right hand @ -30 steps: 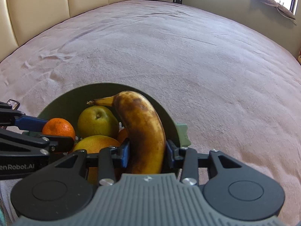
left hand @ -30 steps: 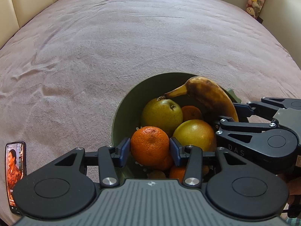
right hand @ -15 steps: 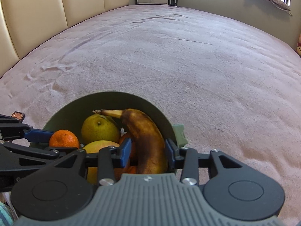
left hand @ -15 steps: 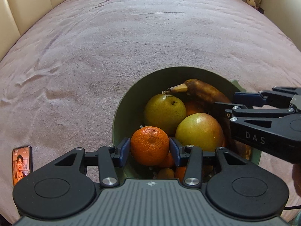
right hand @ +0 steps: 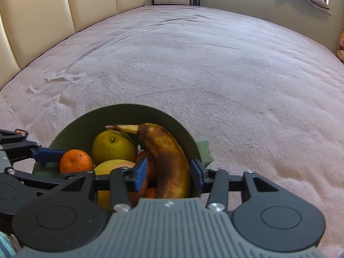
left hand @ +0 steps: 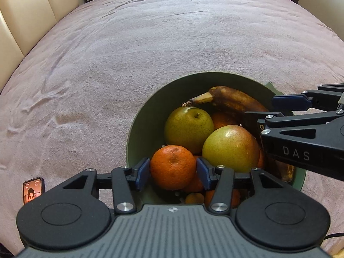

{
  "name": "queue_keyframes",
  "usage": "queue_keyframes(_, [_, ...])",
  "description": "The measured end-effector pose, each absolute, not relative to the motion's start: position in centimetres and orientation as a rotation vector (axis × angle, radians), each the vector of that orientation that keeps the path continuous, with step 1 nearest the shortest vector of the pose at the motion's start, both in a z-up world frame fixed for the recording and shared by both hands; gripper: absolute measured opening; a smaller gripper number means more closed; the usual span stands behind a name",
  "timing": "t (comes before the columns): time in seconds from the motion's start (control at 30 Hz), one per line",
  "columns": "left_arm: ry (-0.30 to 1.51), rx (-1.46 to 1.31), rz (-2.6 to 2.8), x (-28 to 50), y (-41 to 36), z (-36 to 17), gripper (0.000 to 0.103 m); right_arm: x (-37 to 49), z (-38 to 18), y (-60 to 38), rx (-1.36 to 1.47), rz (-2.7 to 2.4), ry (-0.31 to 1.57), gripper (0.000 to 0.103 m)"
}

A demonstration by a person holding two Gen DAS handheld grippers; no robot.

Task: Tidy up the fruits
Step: 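Lower the fruits into the colander and open both grippers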

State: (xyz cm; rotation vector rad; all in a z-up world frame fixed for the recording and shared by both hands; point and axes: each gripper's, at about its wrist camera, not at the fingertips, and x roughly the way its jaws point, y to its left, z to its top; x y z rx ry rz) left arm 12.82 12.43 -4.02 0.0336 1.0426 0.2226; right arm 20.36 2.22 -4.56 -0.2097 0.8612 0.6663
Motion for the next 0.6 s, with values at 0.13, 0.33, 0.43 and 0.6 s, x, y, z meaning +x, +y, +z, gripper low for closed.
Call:
queue_keyframes(0.13, [1.014,0.016,0.237,12.7,12.5,-3.3,0.067,20.1,-3.9,2.0,-0.196,0.67,0.846,0.055])
queue_keyframes(0.33, [0.933,-0.008,0.227,12.0,12.2,-1.1,0.075,19.5,-2.0,1.0,-0.168,0.643,0.793,0.062])
queue_keyframes(0.43, [0.866,-0.001,0.226,11.5,11.6,0.3,0.075,19.2,-0.5,-0.1,-0.137,0.606,0.762,0.067])
queue_keyframes(0.6, [0.755,0.007,0.231,10.0,10.6,2.7,0.075,18.1,2.3,-2.1,-0.104,0.547,0.697,0.075])
